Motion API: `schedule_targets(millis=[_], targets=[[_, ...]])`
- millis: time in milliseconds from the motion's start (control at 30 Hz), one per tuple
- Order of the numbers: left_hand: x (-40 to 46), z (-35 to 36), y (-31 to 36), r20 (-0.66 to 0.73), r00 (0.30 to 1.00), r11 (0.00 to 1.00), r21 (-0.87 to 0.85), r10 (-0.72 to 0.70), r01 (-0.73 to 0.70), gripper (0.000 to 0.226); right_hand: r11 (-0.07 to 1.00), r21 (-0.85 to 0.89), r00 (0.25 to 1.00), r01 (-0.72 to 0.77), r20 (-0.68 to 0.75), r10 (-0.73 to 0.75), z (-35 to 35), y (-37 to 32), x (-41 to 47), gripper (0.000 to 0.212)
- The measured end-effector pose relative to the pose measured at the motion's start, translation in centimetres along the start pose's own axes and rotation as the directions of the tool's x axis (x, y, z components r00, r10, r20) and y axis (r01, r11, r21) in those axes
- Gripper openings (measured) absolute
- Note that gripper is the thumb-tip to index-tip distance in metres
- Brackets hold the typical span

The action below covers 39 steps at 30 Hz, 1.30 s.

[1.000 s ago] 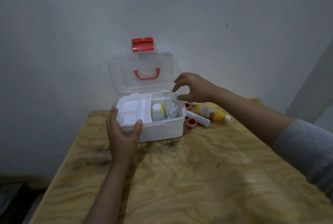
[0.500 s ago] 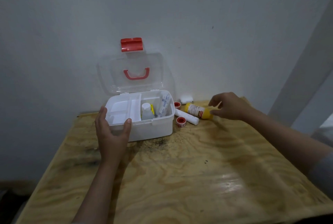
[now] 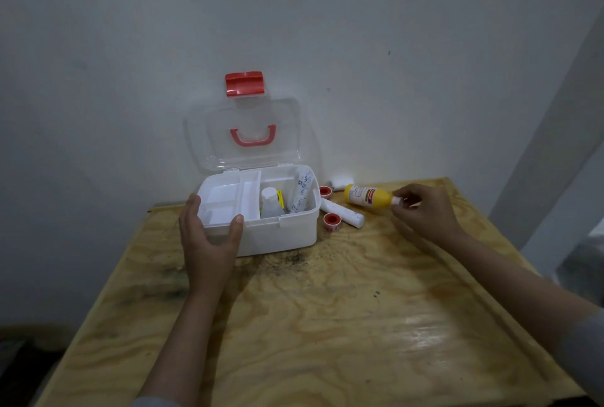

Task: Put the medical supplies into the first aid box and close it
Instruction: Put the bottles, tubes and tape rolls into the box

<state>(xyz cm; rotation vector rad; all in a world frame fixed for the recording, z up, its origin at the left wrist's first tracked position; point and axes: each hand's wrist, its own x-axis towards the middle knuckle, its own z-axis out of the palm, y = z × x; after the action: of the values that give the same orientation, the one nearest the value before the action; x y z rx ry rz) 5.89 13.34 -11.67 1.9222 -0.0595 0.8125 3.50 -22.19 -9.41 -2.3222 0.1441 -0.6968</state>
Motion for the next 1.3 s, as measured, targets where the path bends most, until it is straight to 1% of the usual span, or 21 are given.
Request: schedule_targets(millis=[100,233,300,433,533,633,733,800,967,1033,1133,1300], targets=[[-0.1,0.0,0.0,0.003,1.000,1.000,-0.014,0.006,-0.006,0.081,0.995,0.087,0.995,0.052,-0.088,-0.044,-0.9,-1.3,-0.1,0.012],[0.0,0.1,0.0,-0.003,1.000,1.000,-0.023,0.003,-0.003,0.081,0.971,0.221,0.983,0.096,-0.176,-0.057,-2.6,-4.6,0.2,0.012],[0.0,0.1,-0.2,0.000,1.000,1.000,-0.016,-0.002,0.002,0.080,0.949,0.284,0.981,0.139,-0.170,-0.093,-3.4,-6.6,0.3,0.012],[0.0,0.1,-0.3,0.001,1.000,1.000,-0.011,-0.012,0.012,0.079,0.911,0.352,0.976,0.214,-0.105,-0.189,-3.5,-10.0,0.4,0.012],[0.0,0.1,0.0,0.001,1.000,1.000,-0.005,-0.011,0.011,0.080,0.906,0.327,0.961,0.271,-0.035,-0.274,-2.2,-11.6,0.4,0.010],[0.0,0.1,0.0,0.004,1.000,1.000,0.000,-0.026,0.026,0.079,0.898,0.310,0.941,0.311,0.032,-0.337,-0.6,-12.6,0.6,0.013],[0.0,0.0,0.1,-0.001,0.999,0.999,-0.001,-0.034,0.034,0.079,0.909,0.297,0.938,0.292,0.096,-0.332,0.9,-13.6,1.3,0.014],[0.0,0.0,0.2,0.000,0.999,0.999,0.007,-0.034,0.034,0.079,0.922,0.254,0.930,0.293,0.147,-0.336,1.8,-14.3,1.8,0.013],[0.0,-0.2,0.2,0.006,0.999,0.999,0.026,-0.039,0.039,0.077,0.931,0.112,0.869,0.347,0.336,-0.364,3.6,-15.1,2.7,0.015],[0.0,-0.2,0.3,0.011,0.999,0.999,0.030,-0.041,0.041,0.077,0.933,0.082,0.850,0.351,0.391,-0.354,4.0,-14.9,2.7,0.015],[0.0,-0.3,0.4,0.014,0.999,0.998,0.035,-0.045,0.044,0.078,0.945,0.089,0.850,0.313,0.418,-0.321,3.6,-14.7,2.7,0.015],[0.1,-0.5,0.7,0.025,0.999,0.998,0.041,-0.045,0.044,0.080,0.975,0.079,0.921,0.208,0.321,-0.223,1.5,-13.1,3.2,0.018]])
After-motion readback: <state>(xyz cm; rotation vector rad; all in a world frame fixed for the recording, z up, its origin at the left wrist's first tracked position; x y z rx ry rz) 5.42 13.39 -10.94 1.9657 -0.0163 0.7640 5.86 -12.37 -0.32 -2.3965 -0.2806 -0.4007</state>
